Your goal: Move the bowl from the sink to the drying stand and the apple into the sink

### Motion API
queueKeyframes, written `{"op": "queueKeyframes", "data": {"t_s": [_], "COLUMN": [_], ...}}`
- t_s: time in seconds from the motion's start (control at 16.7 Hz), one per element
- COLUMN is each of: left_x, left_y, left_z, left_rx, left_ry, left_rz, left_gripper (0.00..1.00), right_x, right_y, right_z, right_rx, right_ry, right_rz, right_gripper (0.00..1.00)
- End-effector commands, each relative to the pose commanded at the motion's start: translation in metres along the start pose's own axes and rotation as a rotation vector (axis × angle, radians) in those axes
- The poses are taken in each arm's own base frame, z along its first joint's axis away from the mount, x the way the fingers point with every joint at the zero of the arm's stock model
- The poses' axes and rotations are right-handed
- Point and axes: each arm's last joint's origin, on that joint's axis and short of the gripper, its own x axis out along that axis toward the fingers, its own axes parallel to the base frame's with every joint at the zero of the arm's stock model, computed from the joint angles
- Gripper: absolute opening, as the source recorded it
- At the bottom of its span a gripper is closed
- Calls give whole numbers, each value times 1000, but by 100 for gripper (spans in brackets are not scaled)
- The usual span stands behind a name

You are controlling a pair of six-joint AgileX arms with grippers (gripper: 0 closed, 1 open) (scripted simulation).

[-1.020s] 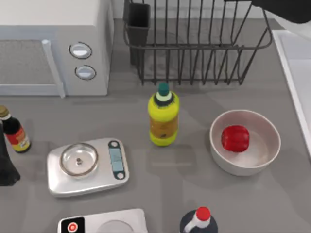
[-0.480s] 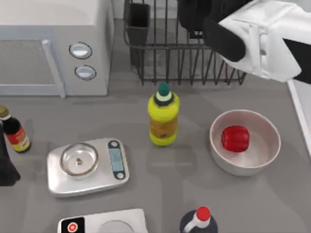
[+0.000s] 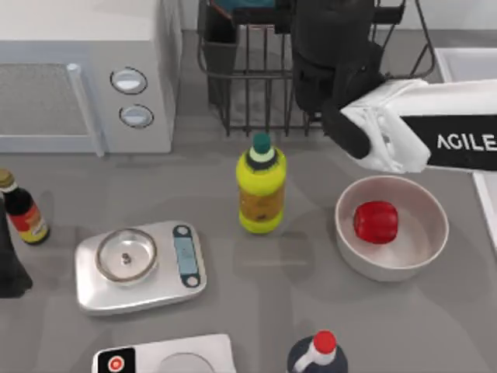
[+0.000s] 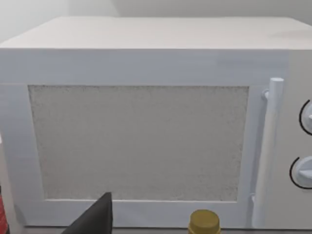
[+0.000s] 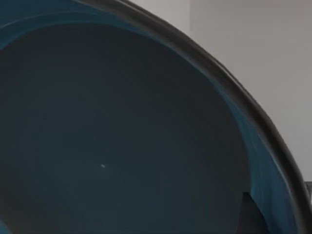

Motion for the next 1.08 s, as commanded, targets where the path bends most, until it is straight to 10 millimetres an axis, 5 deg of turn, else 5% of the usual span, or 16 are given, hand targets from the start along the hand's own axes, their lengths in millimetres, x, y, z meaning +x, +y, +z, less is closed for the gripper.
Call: {"op": "queueKeyframes", "data": {"t_s": [0.24,1.02,1.08], "left_x": [0,0,0], "left_y": [0,0,0], "left_z": [0,0,0], "left_rx": [0,0,0], "left_ry": [0,0,0], "left_rz": [0,0,0], "left_gripper": [100,100,100], "right_x": [0,0,0], "right_y": [0,0,0], "right_z": [-2,-2,-2], "right_rx": [-1,-1,-1], "right_ry": [2,2,2], "right_rz": [0,0,0], "right_gripper": [0,98,100]}}
